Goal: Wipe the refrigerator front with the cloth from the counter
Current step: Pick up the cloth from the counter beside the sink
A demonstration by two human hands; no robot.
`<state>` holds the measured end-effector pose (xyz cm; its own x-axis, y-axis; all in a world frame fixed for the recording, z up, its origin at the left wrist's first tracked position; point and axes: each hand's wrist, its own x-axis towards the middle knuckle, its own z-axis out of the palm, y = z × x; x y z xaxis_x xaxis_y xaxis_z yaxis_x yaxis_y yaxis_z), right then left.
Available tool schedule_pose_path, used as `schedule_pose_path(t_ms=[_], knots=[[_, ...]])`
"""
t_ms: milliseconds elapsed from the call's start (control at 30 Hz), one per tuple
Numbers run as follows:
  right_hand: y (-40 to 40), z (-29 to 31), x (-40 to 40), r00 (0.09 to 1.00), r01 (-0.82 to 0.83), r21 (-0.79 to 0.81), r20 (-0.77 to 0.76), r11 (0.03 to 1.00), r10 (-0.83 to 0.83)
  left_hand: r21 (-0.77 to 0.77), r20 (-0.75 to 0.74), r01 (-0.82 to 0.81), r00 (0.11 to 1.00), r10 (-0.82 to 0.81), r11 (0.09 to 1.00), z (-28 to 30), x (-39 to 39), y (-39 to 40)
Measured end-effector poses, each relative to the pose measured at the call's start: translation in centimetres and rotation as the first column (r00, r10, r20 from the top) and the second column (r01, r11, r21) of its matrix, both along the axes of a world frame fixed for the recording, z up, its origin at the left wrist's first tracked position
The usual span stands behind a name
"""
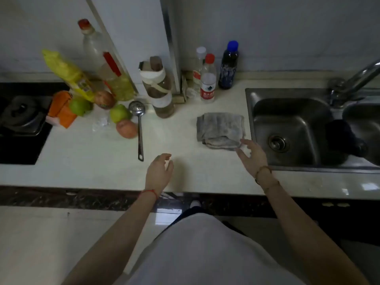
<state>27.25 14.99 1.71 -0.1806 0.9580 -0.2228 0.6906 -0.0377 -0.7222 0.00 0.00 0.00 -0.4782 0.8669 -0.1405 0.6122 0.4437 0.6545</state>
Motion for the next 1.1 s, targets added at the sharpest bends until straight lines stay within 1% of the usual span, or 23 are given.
schedule_pose_path(t_ms=[33,100,167,233,300,367,400,533,700,733,800,867,933,1000,1033,1100], knots=[[1.7,-0.7,-1.4,0.997,-0.047,0.035,0.056,0.998,0.045,-0.036,-0.061,0.045,0.997,-0.047,0.998,-0.5,-0.5,0.9],[4.4,-1.0,-3.9,0.971,-0.143,-0.002,0.192,0.99,0.141,-0.13,-0.18,0.14,0.97,-0.162,0.982,-1.3,-1.0,1.9],[6.8,-1.8,-6.4,0.931,-0.197,-0.076,0.298,0.977,0.211,-0.22,-0.238,0.192,0.94,-0.243,0.956,-2.0,-1.0,2.2],[8.1,-2.8,-7.9,0.89,-0.204,-0.143,0.385,0.969,0.244,-0.274,-0.3,0.223,0.905,-0.303,0.936,-3.0,-1.3,2.2],[8.7,-3.5,-9.1,0.852,-0.194,-0.167,0.459,0.967,0.251,-0.344,-0.337,0.214,0.881,-0.333,0.914,-3.4,-1.5,2.1],[8.6,-4.2,-9.9,0.804,-0.213,-0.165,0.53,0.963,0.269,-0.35,-0.339,0.225,0.874,-0.347,0.909,-4.0,-1.3,1.8],[8.5,-4.7,-10.0,0.792,-0.225,-0.139,0.55,0.964,0.264,-0.347,-0.345,0.223,0.873,-0.345,0.911,-4.1,-1.3,1.8],[8.2,-5.9,-9.9,0.779,-0.225,-0.07,0.587,0.972,0.223,-0.316,-0.358,0.207,0.878,-0.319,0.926,-4.1,-1.1,1.7],[6.7,-6.4,-10.2,0.809,-0.302,-0.025,0.521,0.953,0.271,-0.312,-0.363,0.211,0.875,-0.321,0.926,-4.2,-1.3,1.1],[6.3,-6.3,-10.0,0.821,-0.32,-0.02,0.494,0.947,0.287,-0.31,-0.351,0.219,0.878,-0.325,0.925,-4.1,-1.2,0.9],[5.4,-6.0,-9.2,0.869,-0.33,-0.043,0.377,0.943,0.321,-0.273,-0.316,0.225,0.897,-0.308,0.935,-4.1,-1.0,0.2],[4.2,-5.6,-7.7,0.901,-0.347,-0.064,0.255,0.936,0.352,-0.198,-0.22,0.146,0.957,-0.19,0.969,-3.5,-0.5,-1.0],[2.7,-5.4,-5.9,0.896,-0.396,-0.052,0.195,0.917,0.398,-0.148,-0.053,0.007,0.999,-0.015,0.989,-2.9,0.3,-2.6],[1.0,-5.0,-4.4,0.887,-0.444,-0.041,0.123,0.895,0.446,-0.157,0.128,-0.146,0.978,0.167,0.977,-2.3,1.4,-5.0],[0.0,-4.5,-3.8,0.886,-0.456,-0.057,0.066,0.888,0.459,-0.176,0.186,-0.211,0.952,0.243,0.962,-2.4,2.1,-6.5],[-2.2,-3.6,-2.7,0.871,-0.49,-0.108,-0.011,0.865,0.492,-0.233,0.239,-0.334,0.89,0.387,0.913,-2.9,3.7,-10.0]])
